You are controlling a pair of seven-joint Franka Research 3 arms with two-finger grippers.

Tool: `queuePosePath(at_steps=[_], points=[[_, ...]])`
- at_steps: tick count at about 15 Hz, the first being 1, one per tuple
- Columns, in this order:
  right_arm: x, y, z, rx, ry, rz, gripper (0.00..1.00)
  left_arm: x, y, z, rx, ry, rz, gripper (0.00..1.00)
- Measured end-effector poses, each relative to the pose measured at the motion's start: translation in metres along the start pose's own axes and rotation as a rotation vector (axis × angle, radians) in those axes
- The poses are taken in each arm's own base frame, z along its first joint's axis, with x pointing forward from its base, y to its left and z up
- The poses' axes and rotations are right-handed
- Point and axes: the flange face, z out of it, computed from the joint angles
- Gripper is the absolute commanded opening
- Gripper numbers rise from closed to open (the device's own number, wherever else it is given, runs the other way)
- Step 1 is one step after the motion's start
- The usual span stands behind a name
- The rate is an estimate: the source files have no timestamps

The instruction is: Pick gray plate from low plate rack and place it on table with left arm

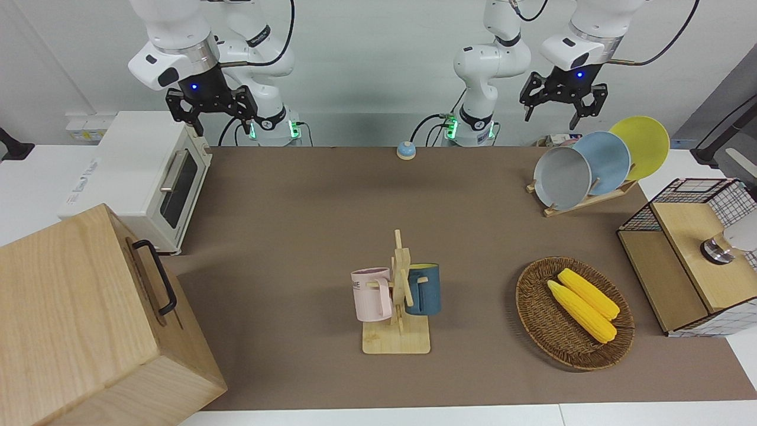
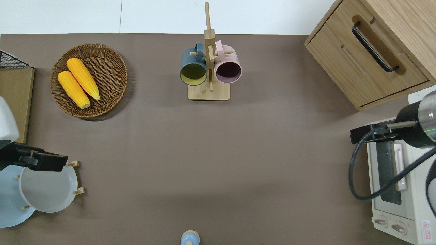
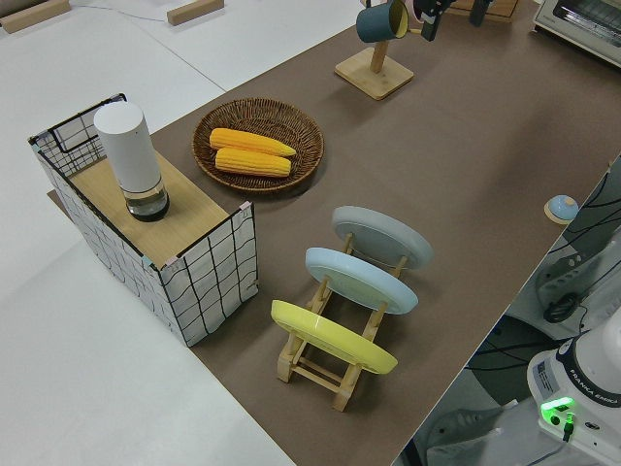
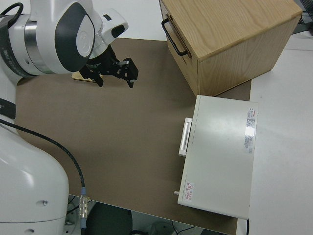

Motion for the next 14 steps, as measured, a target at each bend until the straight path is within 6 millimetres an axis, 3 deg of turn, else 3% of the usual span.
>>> queuePosePath(at_steps=[6, 14], points=[[0.000, 0.000, 0.000, 0.000, 0.000, 0.000, 0.987, -0.002, -0.005, 0.000, -0.002, -0.001, -0.015, 1.00], [0.000, 0.000, 0.000, 0.000, 0.000, 0.000, 0.990, -0.018, -0.059, 0.001, 0.033, -0.015, -0.032, 0.99]])
